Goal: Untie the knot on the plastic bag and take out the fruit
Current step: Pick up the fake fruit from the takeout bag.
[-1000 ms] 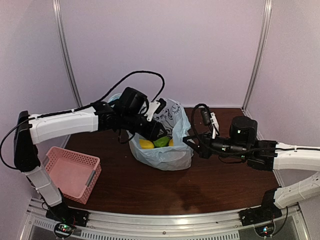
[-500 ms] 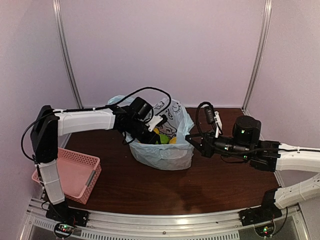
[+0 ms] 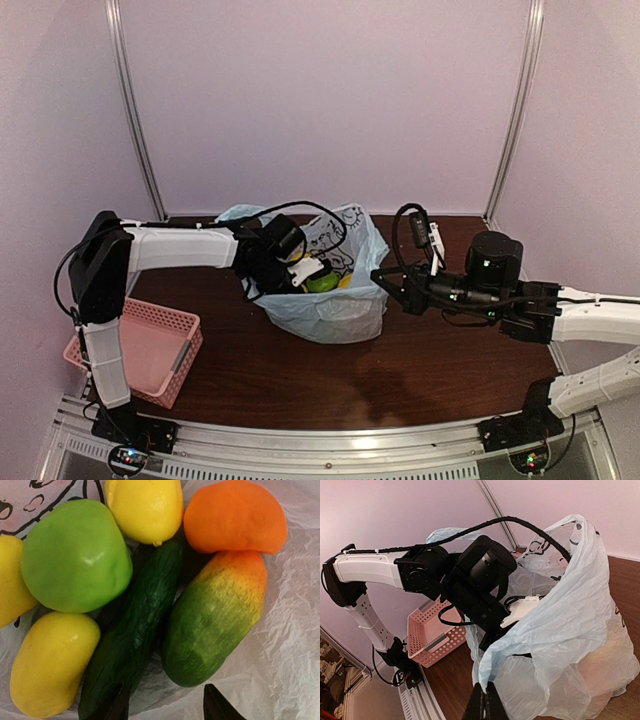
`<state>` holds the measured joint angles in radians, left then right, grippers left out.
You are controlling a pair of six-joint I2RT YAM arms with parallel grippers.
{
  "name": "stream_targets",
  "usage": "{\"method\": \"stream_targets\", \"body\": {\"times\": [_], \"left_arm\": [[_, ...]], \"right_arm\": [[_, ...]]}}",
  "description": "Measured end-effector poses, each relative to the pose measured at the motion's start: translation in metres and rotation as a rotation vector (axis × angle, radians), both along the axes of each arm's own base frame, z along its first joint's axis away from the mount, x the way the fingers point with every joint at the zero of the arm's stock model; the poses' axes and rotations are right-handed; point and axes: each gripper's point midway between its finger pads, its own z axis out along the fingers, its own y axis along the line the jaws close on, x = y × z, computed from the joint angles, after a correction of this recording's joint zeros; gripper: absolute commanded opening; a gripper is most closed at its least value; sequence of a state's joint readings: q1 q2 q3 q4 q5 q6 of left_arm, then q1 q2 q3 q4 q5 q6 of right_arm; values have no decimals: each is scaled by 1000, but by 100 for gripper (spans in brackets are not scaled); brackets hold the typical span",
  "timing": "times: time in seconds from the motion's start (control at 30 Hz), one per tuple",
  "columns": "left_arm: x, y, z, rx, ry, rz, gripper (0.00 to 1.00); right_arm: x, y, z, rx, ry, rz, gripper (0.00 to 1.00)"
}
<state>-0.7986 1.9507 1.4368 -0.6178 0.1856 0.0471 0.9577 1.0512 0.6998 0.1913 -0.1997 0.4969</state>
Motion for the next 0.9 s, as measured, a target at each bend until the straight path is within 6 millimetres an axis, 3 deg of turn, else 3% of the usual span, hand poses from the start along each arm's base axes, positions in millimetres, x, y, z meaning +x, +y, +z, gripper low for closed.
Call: {"method": "stream_targets", "body": {"times": [0.17, 0.47, 0.7, 0.9], "left_arm": [[-3, 4, -4, 23, -2, -21, 64], [4, 7, -7, 50, -41, -17, 67], [16, -5, -7, 40, -118, -15, 69], [15, -11, -21, 55, -126, -44, 66]], "right_arm": [[0, 0, 0, 1, 0, 0, 0], [0, 0, -1, 5, 2, -1, 0], [1, -1, -2, 8, 1, -4, 0], [1, -1, -4, 6, 4, -6, 0]]}}
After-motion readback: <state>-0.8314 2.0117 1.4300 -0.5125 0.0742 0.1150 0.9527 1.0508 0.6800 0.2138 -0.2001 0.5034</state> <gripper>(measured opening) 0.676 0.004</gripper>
